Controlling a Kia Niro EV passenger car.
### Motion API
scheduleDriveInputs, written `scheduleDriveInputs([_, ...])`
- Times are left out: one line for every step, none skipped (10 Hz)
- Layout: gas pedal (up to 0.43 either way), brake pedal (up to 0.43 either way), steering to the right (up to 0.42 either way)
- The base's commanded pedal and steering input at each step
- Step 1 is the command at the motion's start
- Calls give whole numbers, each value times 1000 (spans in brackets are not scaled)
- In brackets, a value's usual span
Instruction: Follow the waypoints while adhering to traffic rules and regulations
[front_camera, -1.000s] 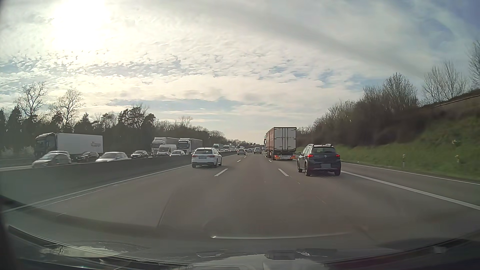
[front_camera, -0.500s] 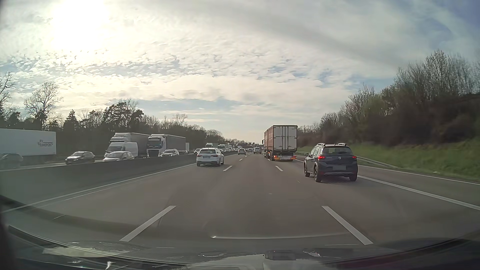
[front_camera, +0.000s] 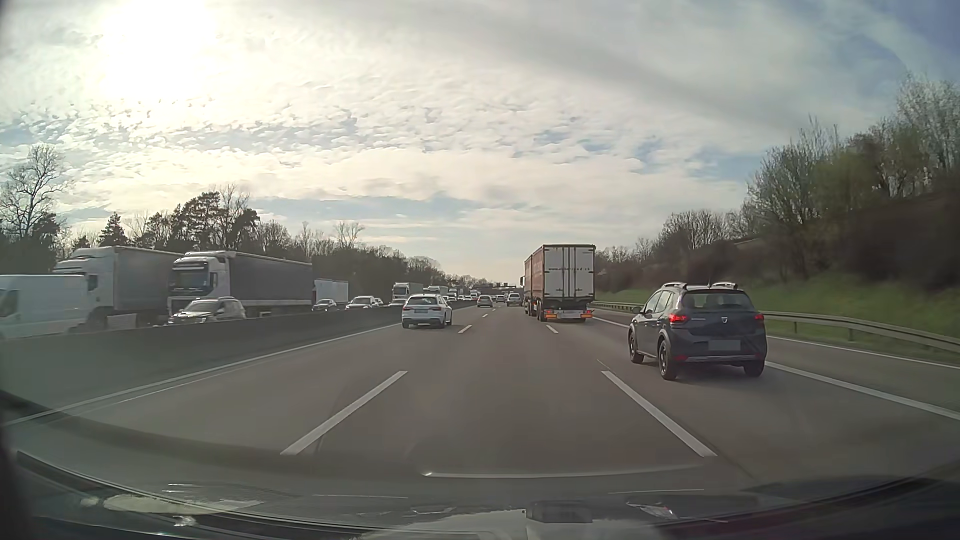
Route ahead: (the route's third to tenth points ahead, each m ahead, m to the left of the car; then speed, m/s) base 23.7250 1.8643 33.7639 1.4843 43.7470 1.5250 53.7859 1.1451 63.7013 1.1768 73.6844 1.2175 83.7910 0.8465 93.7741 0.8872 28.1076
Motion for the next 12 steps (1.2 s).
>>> scheduleDriveInputs([0, 0, -1])
scheduleDriveInputs([0, 0, -2])
scheduleDriveInputs([0, 0, -1])
scheduleDriveInputs([0, 0, -1])
scheduleDriveInputs([0, 0, -1])
scheduleDriveInputs([0, 0, -1])
scheduleDriveInputs([0, 0, -1])
scheduleDriveInputs([0, 0, -1])
scheduleDriveInputs([0, 0, -1])
scheduleDriveInputs([0, 0, -1])
scheduleDriveInputs([0, 0, -1])
scheduleDriveInputs([0, 0, -1])
